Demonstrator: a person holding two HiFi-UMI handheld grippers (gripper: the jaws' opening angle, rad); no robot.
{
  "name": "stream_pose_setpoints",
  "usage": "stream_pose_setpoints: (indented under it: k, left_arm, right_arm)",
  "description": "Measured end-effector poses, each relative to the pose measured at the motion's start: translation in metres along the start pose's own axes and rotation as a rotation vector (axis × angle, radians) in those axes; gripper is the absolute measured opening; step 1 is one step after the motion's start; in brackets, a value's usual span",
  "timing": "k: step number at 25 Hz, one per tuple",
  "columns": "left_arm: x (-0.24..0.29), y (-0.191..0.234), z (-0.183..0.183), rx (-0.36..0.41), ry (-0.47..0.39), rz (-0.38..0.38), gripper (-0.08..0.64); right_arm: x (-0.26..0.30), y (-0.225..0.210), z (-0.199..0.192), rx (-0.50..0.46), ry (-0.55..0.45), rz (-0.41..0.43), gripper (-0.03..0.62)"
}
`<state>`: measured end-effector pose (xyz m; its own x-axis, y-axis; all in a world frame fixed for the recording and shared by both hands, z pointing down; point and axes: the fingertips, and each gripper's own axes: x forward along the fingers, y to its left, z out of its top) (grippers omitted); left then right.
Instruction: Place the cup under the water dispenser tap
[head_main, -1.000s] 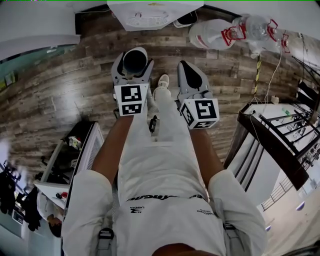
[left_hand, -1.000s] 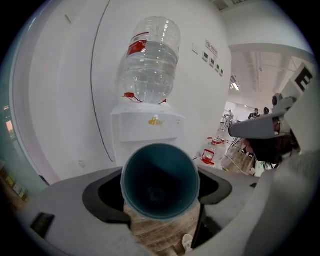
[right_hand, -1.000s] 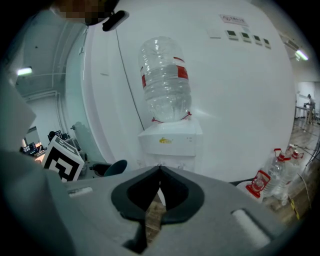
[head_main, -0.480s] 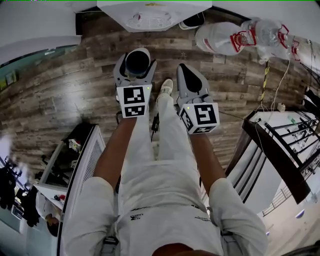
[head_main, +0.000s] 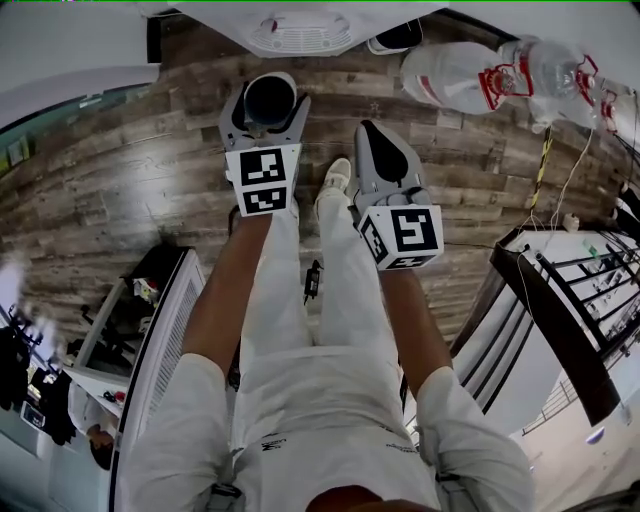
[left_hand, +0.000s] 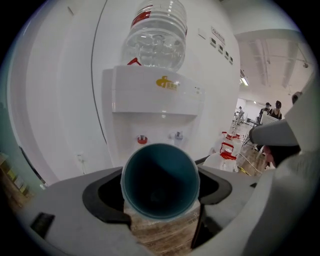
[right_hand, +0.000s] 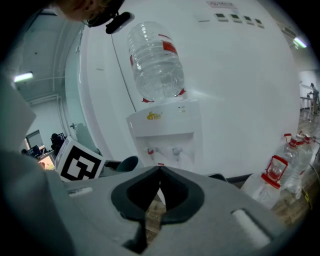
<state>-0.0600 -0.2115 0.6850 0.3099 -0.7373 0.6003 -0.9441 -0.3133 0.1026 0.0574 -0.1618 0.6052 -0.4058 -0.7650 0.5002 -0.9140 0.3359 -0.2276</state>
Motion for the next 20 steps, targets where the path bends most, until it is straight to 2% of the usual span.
stream_pose_setpoints:
  k: [6, 13, 20]
  left_arm:
    - [0.036, 0.018, -0.014, 0.019, -0.009, 0.015, 0.38]
    - [0.082, 0.03, -0.027, 0.075, -0.007, 0.002, 0.382]
    - [0.118, 0.038, -0.037, 0.101, -0.004, -0.009, 0.383]
  right_arm:
    - [0.012, -0.002, -0.017, 0.008, 0.005, 0.014, -0.002]
    - [0.022, -0.002, -0.039, 0.038, 0.019, 0.021, -0.002]
    - [0.032, 0.006, -0.049, -0.008, 0.036, 0.074, -0.002]
